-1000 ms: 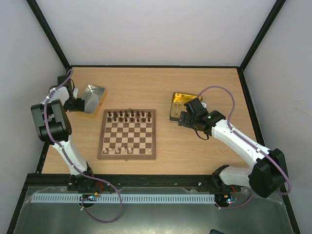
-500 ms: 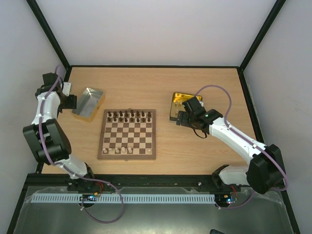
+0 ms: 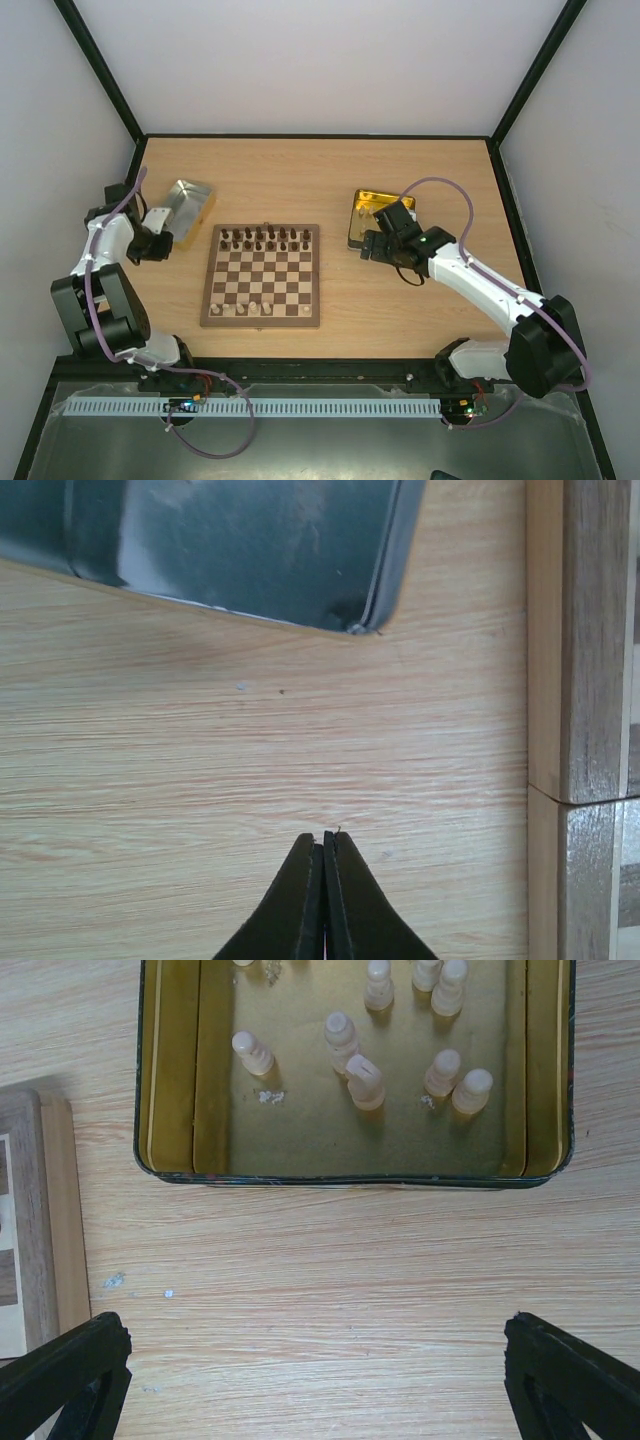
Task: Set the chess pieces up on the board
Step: Move the chessboard to the center of the board.
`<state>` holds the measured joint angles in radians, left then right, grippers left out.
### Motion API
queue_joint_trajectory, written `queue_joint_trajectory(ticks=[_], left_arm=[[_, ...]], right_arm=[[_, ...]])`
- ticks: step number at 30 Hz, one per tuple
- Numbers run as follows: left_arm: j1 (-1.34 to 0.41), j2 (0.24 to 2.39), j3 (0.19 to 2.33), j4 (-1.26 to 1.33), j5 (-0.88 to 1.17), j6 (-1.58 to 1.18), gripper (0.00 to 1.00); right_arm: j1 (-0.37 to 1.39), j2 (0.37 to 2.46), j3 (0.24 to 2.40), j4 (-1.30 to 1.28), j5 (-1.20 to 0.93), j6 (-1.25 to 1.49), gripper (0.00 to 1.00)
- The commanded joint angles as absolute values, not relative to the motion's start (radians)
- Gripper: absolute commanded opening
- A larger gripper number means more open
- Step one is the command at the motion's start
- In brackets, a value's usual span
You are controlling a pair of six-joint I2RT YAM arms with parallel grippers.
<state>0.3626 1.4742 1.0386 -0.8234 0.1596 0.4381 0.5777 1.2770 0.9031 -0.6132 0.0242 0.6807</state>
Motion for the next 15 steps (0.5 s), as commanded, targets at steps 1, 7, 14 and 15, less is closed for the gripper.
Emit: queue_joint_trajectory(ticks=[1, 7, 14, 15], left_arm=[[0.334, 1.485, 1.004, -0.803, 0.180, 0.445, 0.02], [0.252, 1.552, 0.987, -0.752, 0.173, 0.414, 0.02], [0.174, 1.640, 1.027, -0.707, 0.153, 0.363, 0.02], [0.168, 1.650, 1.032, -0.704, 0.155, 0.357, 0.02]], right_arm=[[0.580, 1.256, 0.882, -0.591, 0.025, 0.684, 0.97], [0.581, 1.246, 0.862, -0.589, 0.023, 0.687, 0.97], [0.581, 1.228, 0.847, -0.600, 0.025, 0.693, 0.98], [0.581, 1.225, 0.845, -0.603, 0.027, 0.692, 0.98]])
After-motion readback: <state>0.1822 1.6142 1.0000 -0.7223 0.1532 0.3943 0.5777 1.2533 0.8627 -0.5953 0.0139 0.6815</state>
